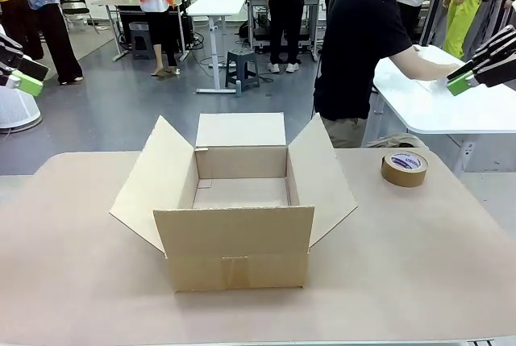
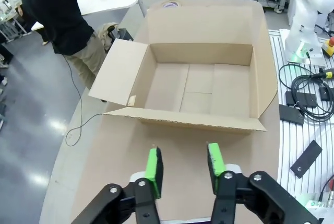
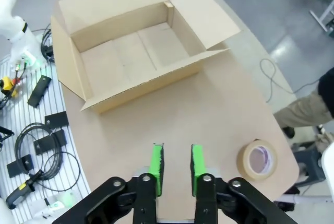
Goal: Wrap the clocks to prevent damage.
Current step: Open the side flaps of the Package Box.
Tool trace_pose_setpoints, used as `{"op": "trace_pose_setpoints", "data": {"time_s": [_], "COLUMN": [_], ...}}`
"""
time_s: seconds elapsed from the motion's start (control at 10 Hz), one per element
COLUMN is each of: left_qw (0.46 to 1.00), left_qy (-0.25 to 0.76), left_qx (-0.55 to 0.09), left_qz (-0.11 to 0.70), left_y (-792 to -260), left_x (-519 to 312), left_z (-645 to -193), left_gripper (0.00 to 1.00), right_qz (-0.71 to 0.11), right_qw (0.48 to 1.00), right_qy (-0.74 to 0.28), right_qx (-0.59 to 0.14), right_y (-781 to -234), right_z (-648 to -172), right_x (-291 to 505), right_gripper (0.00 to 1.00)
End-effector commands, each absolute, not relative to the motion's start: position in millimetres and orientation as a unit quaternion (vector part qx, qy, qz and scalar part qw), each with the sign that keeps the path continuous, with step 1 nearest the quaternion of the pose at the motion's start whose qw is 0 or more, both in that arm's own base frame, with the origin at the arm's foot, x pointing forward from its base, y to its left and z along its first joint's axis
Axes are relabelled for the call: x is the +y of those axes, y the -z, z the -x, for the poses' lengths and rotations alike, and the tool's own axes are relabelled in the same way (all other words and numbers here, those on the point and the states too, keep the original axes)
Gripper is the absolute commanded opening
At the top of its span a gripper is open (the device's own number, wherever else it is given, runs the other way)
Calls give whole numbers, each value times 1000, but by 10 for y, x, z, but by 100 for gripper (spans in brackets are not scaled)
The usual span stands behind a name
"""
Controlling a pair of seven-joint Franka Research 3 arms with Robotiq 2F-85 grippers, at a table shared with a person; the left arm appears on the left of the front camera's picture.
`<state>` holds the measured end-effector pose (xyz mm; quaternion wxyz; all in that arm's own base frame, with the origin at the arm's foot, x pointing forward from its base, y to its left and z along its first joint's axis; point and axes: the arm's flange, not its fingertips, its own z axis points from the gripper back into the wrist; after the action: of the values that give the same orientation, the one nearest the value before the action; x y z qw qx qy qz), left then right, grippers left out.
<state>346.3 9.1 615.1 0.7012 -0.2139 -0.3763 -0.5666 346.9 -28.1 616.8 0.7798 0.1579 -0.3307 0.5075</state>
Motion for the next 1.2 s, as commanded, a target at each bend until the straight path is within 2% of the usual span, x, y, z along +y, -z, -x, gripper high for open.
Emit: {"op": "trace_pose_setpoints", "data": {"time_s": [0.0, 0.5, 0.6, 0.7, 0.9, 1.0, 1.1], "left_qw": [704, 730, 796, 716, 716, 738, 739], "left_qy": [566, 558, 500, 561, 561, 548, 561], "left_qx": [-374, -358, -331, -367, -367, -360, -337], "left_qz": [209, 168, 81, 194, 194, 161, 161], "left_y": [-6148, -6147, -6155, -6131, -6131, -6154, -6222], "left_x": [107, 138, 102, 131, 131, 133, -31], "left_z": [-3486, -3478, -3452, -3482, -3482, -3494, -3547], "left_gripper": [0, 0, 0, 0, 0, 1, 0], "right_qz": [-161, -144, -150, -150, -150, -144, -133], "right_qw": [777, 782, 783, 783, 783, 785, 797], "right_qy": [-509, -511, -510, -510, -510, -508, -510], "right_qx": [-333, -326, -325, -325, -325, -324, -295], "right_y": [-6154, -6143, -6165, -6165, -6165, -6174, -6194], "right_z": [-3497, -3490, -3475, -3475, -3475, -3467, -3501], "right_x": [-259, -214, -230, -230, -230, -231, 115], "right_gripper": [0, 0, 0, 0, 0, 1, 1]}}
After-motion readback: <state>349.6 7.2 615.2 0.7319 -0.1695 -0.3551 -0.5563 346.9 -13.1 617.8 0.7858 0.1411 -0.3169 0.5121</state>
